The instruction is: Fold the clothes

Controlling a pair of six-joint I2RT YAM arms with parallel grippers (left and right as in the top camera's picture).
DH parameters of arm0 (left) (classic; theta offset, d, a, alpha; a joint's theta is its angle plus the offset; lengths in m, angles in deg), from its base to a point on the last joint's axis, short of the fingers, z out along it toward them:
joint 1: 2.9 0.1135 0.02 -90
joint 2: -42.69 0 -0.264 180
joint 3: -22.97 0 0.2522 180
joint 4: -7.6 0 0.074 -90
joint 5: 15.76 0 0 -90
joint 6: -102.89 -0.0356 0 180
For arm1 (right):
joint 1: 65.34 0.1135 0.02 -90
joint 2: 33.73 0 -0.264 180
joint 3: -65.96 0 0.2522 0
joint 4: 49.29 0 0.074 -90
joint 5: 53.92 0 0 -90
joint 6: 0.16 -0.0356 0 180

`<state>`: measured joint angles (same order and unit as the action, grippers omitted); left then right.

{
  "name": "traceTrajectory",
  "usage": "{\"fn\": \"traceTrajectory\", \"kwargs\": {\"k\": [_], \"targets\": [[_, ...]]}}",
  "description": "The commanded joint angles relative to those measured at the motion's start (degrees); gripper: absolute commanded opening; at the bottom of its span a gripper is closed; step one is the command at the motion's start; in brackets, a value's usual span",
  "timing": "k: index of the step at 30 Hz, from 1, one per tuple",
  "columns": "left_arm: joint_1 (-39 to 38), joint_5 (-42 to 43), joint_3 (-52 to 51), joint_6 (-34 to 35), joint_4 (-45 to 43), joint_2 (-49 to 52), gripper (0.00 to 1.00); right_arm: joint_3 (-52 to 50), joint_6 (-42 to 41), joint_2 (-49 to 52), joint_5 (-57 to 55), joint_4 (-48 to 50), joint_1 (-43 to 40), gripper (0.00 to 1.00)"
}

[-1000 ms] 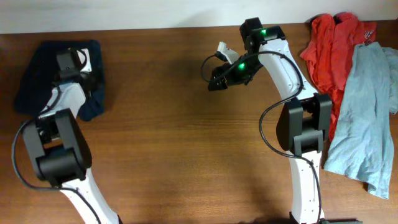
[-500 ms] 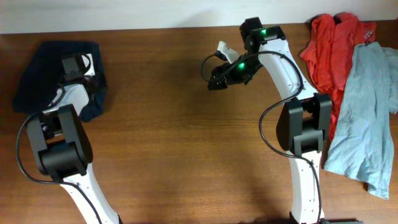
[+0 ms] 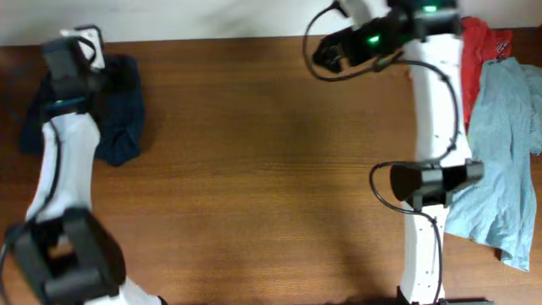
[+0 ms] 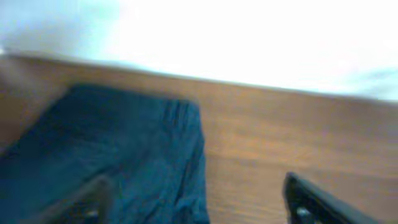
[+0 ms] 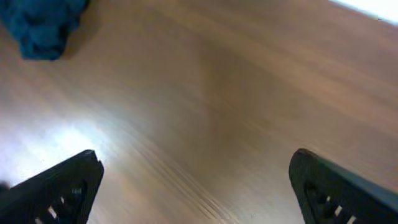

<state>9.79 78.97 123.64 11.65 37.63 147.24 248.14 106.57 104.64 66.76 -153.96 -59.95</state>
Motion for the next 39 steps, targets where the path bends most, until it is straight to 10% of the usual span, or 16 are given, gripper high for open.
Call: {"fn": "traceTrajectory", "kwargs": {"k": [1, 21, 39], "targets": [[-1.0, 1.1, 1.0, -0.2, 3.5, -9.9, 0.99, 12.0, 0.3, -1.8, -10.8, -6.4, -0.6, 0.99], [-2.2, 3.0, 0.9, -0.3, 14.8, -22.4, 0.99, 10.6, -11.7, -35.2, -33.3, -6.4, -0.6, 0.98], [-2.2, 3.0, 0.9, -0.3, 26.9, -22.4, 0.99, 10.6, -11.7, -40.3, -32.7, -6.4, -0.6, 0.98]]}}
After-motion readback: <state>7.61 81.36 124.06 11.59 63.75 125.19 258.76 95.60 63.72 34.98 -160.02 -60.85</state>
